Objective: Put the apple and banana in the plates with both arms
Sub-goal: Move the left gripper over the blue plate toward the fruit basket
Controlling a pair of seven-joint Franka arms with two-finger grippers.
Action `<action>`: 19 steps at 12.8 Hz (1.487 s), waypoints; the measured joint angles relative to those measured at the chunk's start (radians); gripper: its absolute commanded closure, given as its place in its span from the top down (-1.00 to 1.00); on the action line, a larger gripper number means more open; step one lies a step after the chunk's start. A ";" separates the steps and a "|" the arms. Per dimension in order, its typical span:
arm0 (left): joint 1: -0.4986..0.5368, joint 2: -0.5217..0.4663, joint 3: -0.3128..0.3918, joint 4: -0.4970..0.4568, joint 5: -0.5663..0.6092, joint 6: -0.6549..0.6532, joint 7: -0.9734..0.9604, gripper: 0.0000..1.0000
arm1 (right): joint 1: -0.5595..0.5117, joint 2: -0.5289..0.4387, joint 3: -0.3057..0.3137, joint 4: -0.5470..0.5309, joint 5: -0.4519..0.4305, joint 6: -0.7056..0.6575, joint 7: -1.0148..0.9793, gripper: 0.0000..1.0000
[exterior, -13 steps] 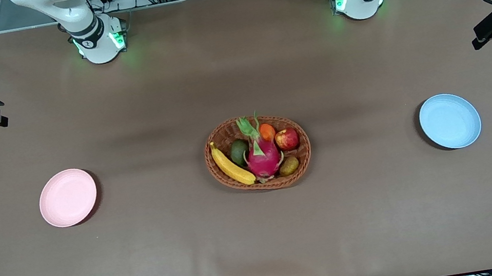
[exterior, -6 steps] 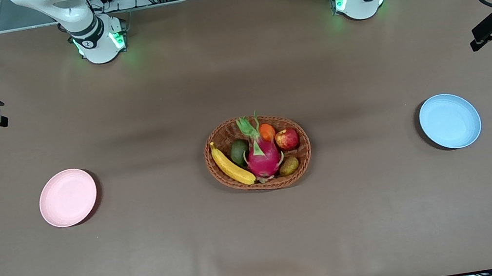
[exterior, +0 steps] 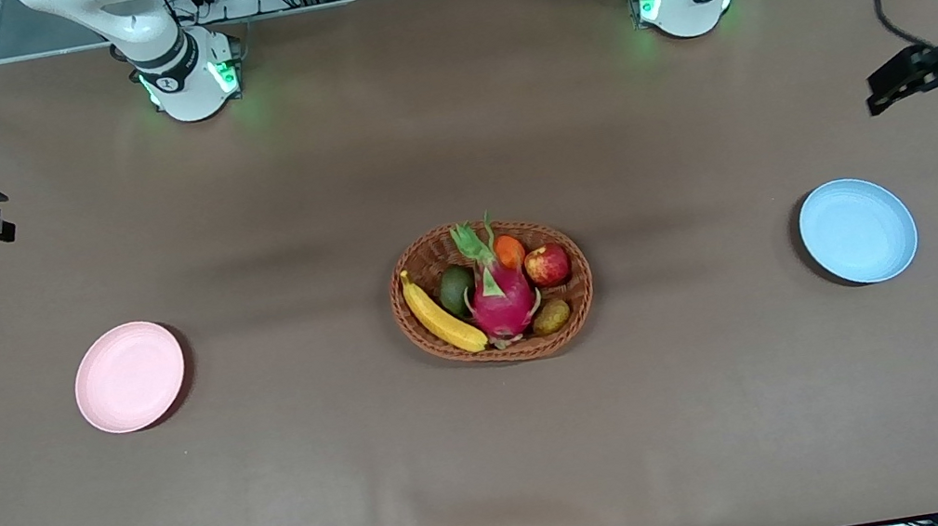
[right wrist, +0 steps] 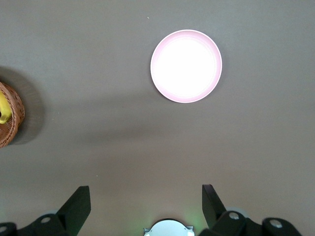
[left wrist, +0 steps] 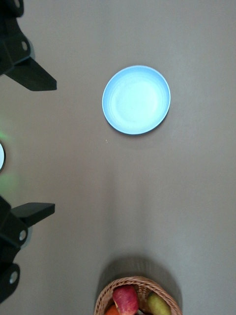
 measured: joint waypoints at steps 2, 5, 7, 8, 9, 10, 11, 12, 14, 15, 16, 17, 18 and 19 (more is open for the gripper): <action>-0.010 0.042 -0.014 -0.002 0.000 0.034 0.000 1.00 | 0.000 0.000 0.000 0.000 0.000 0.000 0.000 1.00; -0.028 0.114 -0.060 -0.005 -0.001 0.084 0.000 1.00 | 0.000 0.000 -0.001 0.000 0.000 0.000 0.000 1.00; -0.035 0.160 -0.095 -0.006 -0.001 0.124 0.000 1.00 | 0.000 0.000 -0.001 0.000 0.000 0.000 0.000 1.00; -0.037 0.179 -0.114 -0.006 -0.001 0.146 0.000 1.00 | 0.000 0.000 -0.001 0.000 0.000 0.001 0.000 1.00; -0.040 0.195 -0.138 -0.006 -0.001 0.162 0.000 1.00 | 0.000 0.000 -0.001 0.001 0.000 0.001 0.000 1.00; -0.042 0.210 -0.163 -0.007 -0.001 0.178 0.000 1.00 | 0.000 0.000 -0.001 0.001 0.000 0.001 0.000 1.00; -0.043 0.224 -0.186 -0.009 -0.001 0.193 0.000 1.00 | 0.000 0.000 -0.001 0.002 0.000 0.001 0.000 1.00; -0.044 0.238 -0.207 -0.017 -0.001 0.216 0.000 1.00 | 0.000 0.000 -0.001 0.002 0.000 0.001 0.000 1.00; -0.045 0.258 -0.243 -0.053 -0.001 0.280 0.001 1.00 | -0.001 0.000 -0.002 0.002 0.000 0.001 0.000 1.00; -0.049 0.263 -0.257 -0.078 -0.001 0.320 0.001 1.00 | -0.001 0.000 -0.003 0.002 0.000 0.001 0.000 1.00; -0.059 0.265 -0.265 -0.106 -0.001 0.363 0.001 1.00 | -0.001 0.000 -0.003 0.002 0.000 0.001 0.000 1.00; -0.076 0.267 -0.268 -0.131 -0.001 0.399 0.001 1.00 | -0.001 0.000 -0.003 0.002 0.000 0.002 0.000 1.00; -0.095 0.271 -0.270 -0.150 -0.001 0.429 0.001 1.00 | -0.001 0.000 -0.003 0.002 0.000 0.002 0.000 1.00; -0.117 0.279 -0.270 -0.164 -0.001 0.456 0.001 1.00 | -0.001 0.000 -0.003 0.002 0.000 0.002 0.000 1.00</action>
